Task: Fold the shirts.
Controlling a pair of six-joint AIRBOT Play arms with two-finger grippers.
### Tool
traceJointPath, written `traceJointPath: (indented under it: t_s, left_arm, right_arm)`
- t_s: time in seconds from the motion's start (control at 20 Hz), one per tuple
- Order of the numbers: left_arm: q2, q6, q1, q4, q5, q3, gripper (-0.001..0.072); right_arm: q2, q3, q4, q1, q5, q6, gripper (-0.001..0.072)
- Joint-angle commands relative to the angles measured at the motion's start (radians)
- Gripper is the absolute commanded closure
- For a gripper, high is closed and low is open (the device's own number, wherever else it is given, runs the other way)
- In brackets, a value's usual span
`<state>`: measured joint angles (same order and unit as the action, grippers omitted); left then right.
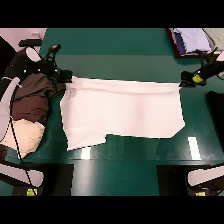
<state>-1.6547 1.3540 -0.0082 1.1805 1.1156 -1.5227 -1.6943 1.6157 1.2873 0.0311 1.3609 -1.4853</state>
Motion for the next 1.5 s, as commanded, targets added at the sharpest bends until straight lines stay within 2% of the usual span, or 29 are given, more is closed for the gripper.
traceJointPath:
  t_s: [0.0,0.05,0.1,0.15,0.3,0.4,0.6,0.8,1.05,1.35,1.45]
  left_arm:
    - [-0.001,-0.018,0.001,-0.027,-0.004,0.103,0.0679]
    - [-0.001,-0.006,0.001,-0.021,0.001,0.113,0.0499]
    - [0.0,0.017,0.001,-0.018,0.012,0.114,0.0176]
    - [0.002,0.045,0.001,-0.014,0.033,0.111,0.0116]
    - [0.06,0.051,0.016,0.014,0.159,0.105,0.0115]
    - [0.163,0.056,0.026,0.089,0.19,0.175,0.0115]
    - [0.426,0.099,0.038,0.095,0.181,0.509,0.0115]
    - [0.645,0.154,0.038,0.09,0.173,0.802,0.0115]
    - [0.714,0.154,0.038,-0.065,0.109,1.011,0.0115]
    - [0.714,0.072,0.038,-0.241,-0.049,1.091,0.0121]
    - [0.714,0.036,0.038,-0.278,-0.049,1.08,0.048]
  right_arm:
    - [0.042,-0.14,-0.005,-0.026,-0.071,-0.006,0.0695]
    - [0.047,-0.159,-0.013,-0.026,-0.079,-0.01,0.0601]
    - [0.048,-0.163,-0.013,-0.025,-0.078,-0.01,0.0365]
    - [0.056,-0.163,-0.013,-0.019,-0.067,-0.011,0.0281]
    - [0.144,-0.172,-0.009,0.004,-0.017,0.005,0.0281]
    - [0.259,-0.233,-0.013,0.028,0.002,0.01,0.0282]
    - [0.464,-0.41,-0.013,0.057,0.022,0.01,0.0282]
    - [0.589,-0.546,-0.048,0.042,-0.032,0.01,0.0282]
    - [0.629,-0.591,-0.118,0.041,-0.057,0.01,0.0282]
    - [0.629,-0.591,-0.118,0.041,-0.055,0.01,0.0282]
    - [0.629,-0.591,-0.115,0.041,-0.036,0.01,0.0282]
